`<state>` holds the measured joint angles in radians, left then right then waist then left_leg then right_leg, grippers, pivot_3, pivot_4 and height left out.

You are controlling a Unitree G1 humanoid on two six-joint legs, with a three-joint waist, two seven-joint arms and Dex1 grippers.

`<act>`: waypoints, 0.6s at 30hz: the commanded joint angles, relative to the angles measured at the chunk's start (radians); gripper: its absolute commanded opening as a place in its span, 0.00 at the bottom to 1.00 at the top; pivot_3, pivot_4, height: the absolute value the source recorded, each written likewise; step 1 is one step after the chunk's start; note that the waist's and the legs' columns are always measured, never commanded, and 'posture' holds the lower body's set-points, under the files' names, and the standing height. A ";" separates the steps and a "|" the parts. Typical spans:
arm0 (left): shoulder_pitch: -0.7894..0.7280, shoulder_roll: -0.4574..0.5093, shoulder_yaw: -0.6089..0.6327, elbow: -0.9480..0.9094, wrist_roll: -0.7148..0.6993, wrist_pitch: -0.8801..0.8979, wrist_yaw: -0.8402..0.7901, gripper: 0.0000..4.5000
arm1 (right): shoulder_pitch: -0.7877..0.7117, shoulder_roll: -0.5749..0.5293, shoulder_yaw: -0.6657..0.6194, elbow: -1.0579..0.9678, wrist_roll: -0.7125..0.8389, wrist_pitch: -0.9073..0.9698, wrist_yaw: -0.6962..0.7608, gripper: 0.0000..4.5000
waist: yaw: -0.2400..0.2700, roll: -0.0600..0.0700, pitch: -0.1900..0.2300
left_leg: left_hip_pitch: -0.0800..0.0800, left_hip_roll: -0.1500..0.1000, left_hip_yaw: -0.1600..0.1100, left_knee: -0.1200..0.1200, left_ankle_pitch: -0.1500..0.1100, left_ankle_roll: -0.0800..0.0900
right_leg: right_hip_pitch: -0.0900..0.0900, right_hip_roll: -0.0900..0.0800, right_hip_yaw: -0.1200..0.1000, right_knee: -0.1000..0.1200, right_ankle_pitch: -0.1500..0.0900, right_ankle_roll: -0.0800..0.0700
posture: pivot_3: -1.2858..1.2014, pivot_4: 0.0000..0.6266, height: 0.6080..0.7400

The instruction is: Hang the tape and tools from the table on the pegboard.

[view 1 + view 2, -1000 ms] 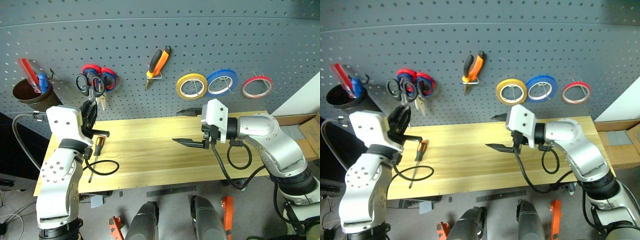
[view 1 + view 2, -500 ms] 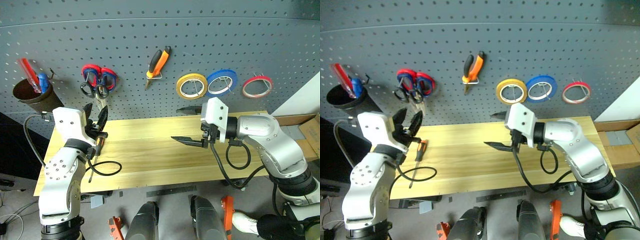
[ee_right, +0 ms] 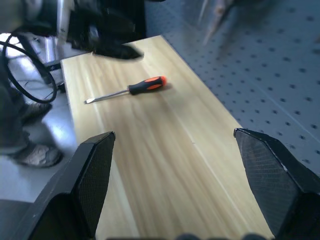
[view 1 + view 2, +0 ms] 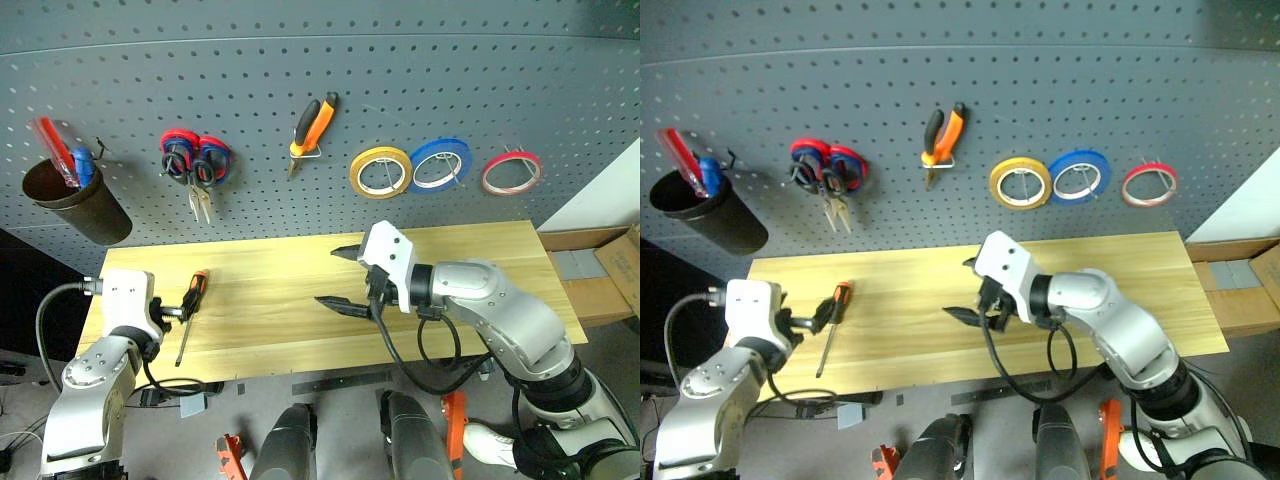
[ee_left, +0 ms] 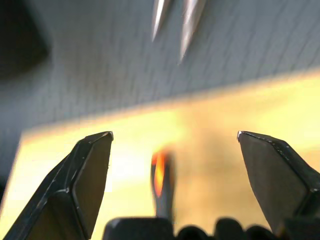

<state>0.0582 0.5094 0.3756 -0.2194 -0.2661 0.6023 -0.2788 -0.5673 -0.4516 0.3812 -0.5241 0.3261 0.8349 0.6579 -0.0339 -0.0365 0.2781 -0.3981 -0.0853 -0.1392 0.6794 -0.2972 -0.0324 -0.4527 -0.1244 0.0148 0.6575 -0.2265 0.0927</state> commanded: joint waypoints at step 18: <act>-0.356 0.124 -0.118 0.524 0.033 0.132 -0.103 0.95 | -0.116 0.135 0.078 0.072 -0.076 0.018 -0.048 0.87 | -0.022 -0.001 0.002 | 0.000 0.006 0.003 0.000 -0.001 -0.002 | -0.003 0.002 -0.004 0.000 0.003 -0.003 | 0.49 0.53 1.00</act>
<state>-0.2881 0.6223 0.2640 0.2935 -0.2476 0.7377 -0.3731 -0.6624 -0.3283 0.4555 -0.4328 0.2534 0.8584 0.6095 -0.0562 -0.0376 0.2799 -0.3983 -0.0789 -0.1357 0.6790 -0.2984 -0.0345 -0.4559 -0.1222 0.0100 0.6575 -0.2237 0.0893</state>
